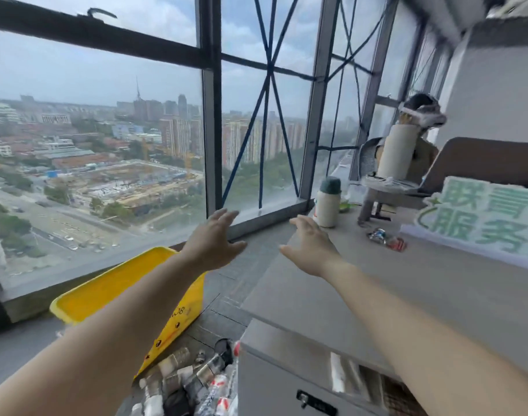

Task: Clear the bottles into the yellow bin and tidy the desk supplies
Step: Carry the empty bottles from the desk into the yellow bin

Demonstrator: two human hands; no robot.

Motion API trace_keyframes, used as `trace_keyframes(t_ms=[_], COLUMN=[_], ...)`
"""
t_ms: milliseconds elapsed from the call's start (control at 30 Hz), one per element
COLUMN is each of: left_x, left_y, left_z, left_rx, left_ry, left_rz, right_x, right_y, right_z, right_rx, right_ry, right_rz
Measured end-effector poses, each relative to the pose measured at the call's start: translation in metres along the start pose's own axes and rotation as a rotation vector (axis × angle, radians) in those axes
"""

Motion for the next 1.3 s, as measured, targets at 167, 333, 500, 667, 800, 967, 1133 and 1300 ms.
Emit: trace_keyframes(t_ms=[167, 333, 500, 667, 800, 967, 1133, 1300], left_x=[-0.126, -0.273, -0.418, -0.529, -0.603, -0.686, -0.755, -0.796], left_y=[-0.012, -0.044, -0.058, -0.049, -0.03, -0.003, 0.033, 0.063], left_z=[-0.058, -0.151, -0.237, -0.289, -0.31, -0.337, -0.357, -0.374], left_rx=[0.007, 0.092, 0.176, 0.241, 0.278, 0.289, 0.292, 0.26], left_ry=[0.049, 0.116, 0.179, 0.237, 0.246, 0.264, 0.248, 0.213], left_rz=[-0.137, -0.289, -0.461, -0.595, -0.682, -0.744, -0.753, -0.728], right_x=[-0.106, -0.247, -0.376, -0.453, -0.496, -0.544, -0.586, -0.61], right_y=[0.062, 0.126, 0.189, 0.247, 0.29, 0.353, 0.426, 0.48], right_z=[0.084, 0.167, 0.247, 0.309, 0.351, 0.406, 0.453, 0.486], right_rx=[-0.091, -0.237, -0.362, -0.435, -0.446, -0.473, -0.422, -0.396], right_ry=[0.016, 0.04, 0.104, 0.168, 0.234, 0.316, 0.351, 0.374], right_rz=[-0.111, -0.28, -0.489, -0.645, -0.701, -0.748, -0.826, -0.876])
Point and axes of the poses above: each hand's wrist, its own y-axis away from the middle knuckle, its own z-axis out of the back of the hand, x = y × z, the point moved 2 cm from there along -y, towards the middle knuckle, and after that the axes turned 2 degrees about -y, right-handed, at the moved point
